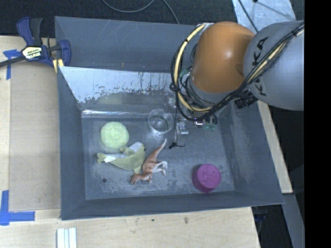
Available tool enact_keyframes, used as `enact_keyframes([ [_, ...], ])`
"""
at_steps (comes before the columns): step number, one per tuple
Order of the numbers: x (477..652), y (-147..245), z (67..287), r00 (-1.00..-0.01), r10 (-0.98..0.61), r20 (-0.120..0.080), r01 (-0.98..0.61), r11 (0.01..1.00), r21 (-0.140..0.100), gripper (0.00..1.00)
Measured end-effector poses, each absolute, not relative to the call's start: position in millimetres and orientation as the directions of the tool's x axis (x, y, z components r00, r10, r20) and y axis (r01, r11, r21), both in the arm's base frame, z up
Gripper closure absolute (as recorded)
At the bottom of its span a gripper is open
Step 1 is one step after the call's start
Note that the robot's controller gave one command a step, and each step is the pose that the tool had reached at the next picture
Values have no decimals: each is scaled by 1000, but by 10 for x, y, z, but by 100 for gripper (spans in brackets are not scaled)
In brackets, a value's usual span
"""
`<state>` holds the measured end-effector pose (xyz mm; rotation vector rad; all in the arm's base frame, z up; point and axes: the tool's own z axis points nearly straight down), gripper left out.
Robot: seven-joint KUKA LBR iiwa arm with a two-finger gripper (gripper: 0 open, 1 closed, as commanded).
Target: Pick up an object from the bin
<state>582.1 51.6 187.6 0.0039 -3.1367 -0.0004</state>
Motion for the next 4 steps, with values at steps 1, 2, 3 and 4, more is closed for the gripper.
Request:
enact_keyframes([
  [1,5837,513,1927,-1000,-1,-4,-1,1000,1,0],
  [2,5648,639,1462,-988,-151,-5,-151,988,0,0],
  [3,5485,723,1253,-922,-386,-2,-386,922,0,0],
  [4,5483,821,1332,-837,-547,-5,-547,837,-1,0],
])
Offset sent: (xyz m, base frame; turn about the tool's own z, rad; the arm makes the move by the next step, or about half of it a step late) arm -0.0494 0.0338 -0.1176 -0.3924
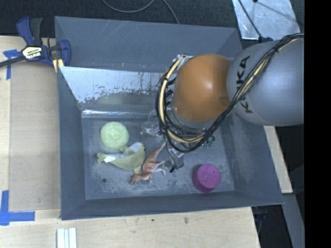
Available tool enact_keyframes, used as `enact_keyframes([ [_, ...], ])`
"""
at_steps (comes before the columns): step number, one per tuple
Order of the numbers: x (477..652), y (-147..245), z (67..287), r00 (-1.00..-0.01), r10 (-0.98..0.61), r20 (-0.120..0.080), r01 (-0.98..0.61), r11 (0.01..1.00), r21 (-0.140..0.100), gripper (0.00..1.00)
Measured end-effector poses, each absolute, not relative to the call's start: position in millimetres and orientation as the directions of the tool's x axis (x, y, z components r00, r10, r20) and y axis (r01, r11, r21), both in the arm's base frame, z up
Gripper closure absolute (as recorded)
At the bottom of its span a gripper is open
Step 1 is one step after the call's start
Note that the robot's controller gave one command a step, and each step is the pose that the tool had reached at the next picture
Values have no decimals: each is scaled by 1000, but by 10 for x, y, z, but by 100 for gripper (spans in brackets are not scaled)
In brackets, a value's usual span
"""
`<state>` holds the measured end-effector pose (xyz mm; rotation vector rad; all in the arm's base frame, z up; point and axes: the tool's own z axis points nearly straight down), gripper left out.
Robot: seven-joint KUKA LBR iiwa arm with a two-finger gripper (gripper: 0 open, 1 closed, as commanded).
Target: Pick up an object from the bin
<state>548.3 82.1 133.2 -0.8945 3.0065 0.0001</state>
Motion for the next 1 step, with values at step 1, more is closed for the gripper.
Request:
enact_keyframes([
  [1,5458,977,739,-756,-654,-5,-654,756,-2,0],
])
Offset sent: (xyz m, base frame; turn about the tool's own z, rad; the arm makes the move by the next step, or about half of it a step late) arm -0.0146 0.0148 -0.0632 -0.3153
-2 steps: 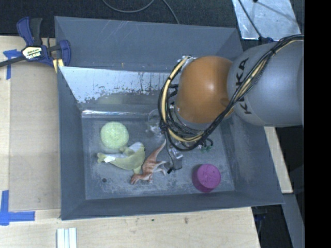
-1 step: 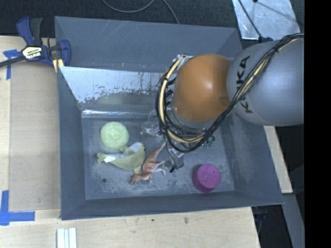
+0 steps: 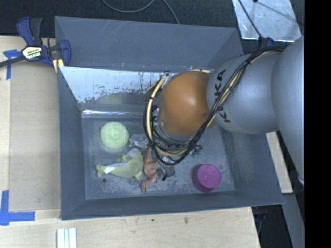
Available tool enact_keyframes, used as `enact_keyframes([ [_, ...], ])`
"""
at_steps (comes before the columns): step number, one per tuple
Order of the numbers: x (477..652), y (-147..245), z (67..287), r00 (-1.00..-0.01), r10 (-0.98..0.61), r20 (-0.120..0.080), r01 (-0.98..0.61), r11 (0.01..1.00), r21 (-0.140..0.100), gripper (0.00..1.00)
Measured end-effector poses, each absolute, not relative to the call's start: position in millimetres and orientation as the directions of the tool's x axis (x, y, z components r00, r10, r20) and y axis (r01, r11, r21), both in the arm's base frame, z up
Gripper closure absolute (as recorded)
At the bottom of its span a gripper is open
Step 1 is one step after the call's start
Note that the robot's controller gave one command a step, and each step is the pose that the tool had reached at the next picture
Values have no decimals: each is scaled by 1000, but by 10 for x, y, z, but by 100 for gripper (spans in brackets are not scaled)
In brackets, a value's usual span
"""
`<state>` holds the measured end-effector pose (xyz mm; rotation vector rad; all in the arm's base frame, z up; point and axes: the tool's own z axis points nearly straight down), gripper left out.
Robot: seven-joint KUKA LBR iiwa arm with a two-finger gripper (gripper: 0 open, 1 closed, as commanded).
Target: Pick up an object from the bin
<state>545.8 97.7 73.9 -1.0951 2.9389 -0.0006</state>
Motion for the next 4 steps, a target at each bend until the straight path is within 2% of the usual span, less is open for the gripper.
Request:
enact_keyframes([
  [1,5347,971,708,-629,-777,-2,-777,629,-1,100],
  [3,5338,970,744,-630,-777,-1,-777,630,1,100],
  [4,5326,970,893,-630,-777,2,-777,630,4,100],
])
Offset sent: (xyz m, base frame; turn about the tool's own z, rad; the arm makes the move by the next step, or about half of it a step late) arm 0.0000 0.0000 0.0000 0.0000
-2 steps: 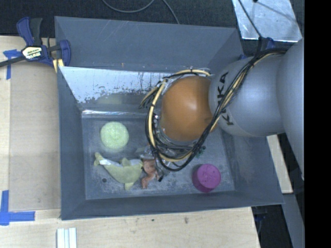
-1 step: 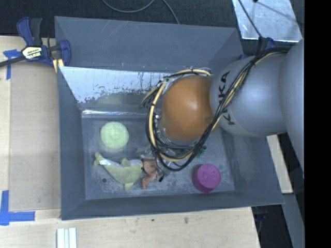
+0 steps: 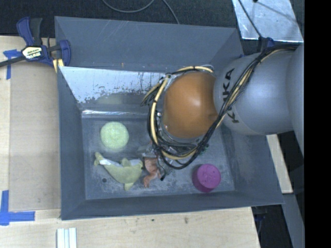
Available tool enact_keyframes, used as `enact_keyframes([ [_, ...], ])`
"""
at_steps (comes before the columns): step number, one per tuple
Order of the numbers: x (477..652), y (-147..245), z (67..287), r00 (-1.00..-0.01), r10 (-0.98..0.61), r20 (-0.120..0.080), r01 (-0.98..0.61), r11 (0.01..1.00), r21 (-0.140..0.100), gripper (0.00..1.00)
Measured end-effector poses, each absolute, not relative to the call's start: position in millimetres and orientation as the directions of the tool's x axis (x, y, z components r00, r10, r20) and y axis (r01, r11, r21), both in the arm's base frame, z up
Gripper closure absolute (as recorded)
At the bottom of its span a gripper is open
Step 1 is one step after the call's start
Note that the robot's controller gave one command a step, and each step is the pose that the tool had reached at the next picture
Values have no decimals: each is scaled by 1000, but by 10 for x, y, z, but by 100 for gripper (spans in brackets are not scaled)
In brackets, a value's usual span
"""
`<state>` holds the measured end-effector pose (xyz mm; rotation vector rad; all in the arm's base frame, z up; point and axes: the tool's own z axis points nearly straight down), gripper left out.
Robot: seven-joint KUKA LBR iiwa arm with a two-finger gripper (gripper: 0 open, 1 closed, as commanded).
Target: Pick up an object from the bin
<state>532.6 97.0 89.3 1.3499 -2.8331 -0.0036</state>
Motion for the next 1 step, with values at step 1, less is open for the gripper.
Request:
enact_keyframes([
  [1,5340,972,1043,-631,-776,-2,-776,631,0,100],
])
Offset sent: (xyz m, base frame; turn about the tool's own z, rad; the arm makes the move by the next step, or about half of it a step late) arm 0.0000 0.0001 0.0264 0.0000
